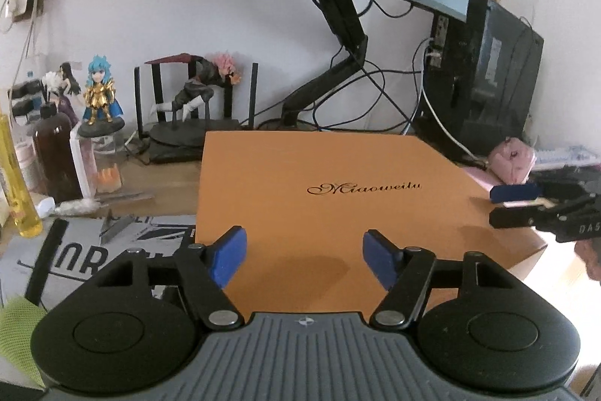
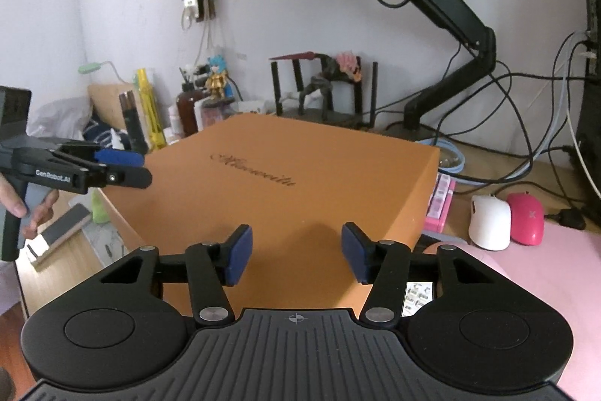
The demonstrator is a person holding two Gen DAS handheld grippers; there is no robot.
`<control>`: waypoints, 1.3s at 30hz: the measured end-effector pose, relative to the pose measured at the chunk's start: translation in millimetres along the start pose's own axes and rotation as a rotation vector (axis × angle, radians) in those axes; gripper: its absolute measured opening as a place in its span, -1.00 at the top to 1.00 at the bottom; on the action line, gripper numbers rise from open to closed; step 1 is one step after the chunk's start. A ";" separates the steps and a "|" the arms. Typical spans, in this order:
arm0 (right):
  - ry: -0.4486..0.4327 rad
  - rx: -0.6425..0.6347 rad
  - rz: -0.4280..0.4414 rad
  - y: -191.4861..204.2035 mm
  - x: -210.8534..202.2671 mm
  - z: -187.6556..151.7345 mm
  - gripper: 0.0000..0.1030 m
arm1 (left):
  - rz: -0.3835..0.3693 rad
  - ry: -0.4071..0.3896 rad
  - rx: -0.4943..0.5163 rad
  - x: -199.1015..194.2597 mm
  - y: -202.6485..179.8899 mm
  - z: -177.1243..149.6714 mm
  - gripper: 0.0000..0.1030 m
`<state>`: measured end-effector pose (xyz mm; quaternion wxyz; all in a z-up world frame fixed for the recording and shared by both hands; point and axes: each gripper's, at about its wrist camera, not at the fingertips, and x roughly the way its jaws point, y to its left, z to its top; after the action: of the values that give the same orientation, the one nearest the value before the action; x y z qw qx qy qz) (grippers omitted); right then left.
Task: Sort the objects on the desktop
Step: 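Lower the lid onto the box rim with both tools, then open both tools to release the lid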
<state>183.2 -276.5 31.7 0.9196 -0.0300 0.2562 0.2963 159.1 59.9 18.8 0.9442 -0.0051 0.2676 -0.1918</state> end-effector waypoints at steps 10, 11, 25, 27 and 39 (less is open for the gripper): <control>-0.012 -0.026 -0.011 9.9 2.9 -3.0 -0.43 | 0.013 -0.047 0.022 -0.5 -3.3 -7.0 -0.47; -0.016 -0.025 -0.011 11.7 3.8 -3.6 -0.52 | 0.014 -0.054 0.018 -0.6 -3.3 -7.4 -0.47; -0.137 0.077 -0.098 29.6 -45.1 -26.4 -0.99 | 0.012 -0.191 -0.170 -39.1 1.8 -22.8 -1.00; -0.168 0.082 -0.117 32.3 -59.1 -29.2 -0.99 | 0.008 -0.248 -0.205 -52.3 2.4 -24.4 -1.00; -0.396 0.140 -0.229 52.3 -127.7 -51.4 -0.99 | 0.019 -0.487 -0.195 -117.9 -33.9 -42.4 -1.00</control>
<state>42.1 -311.8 54.6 0.9793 0.0636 0.0859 0.1718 33.1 75.5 45.7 0.9777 -0.1394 0.0497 -0.1493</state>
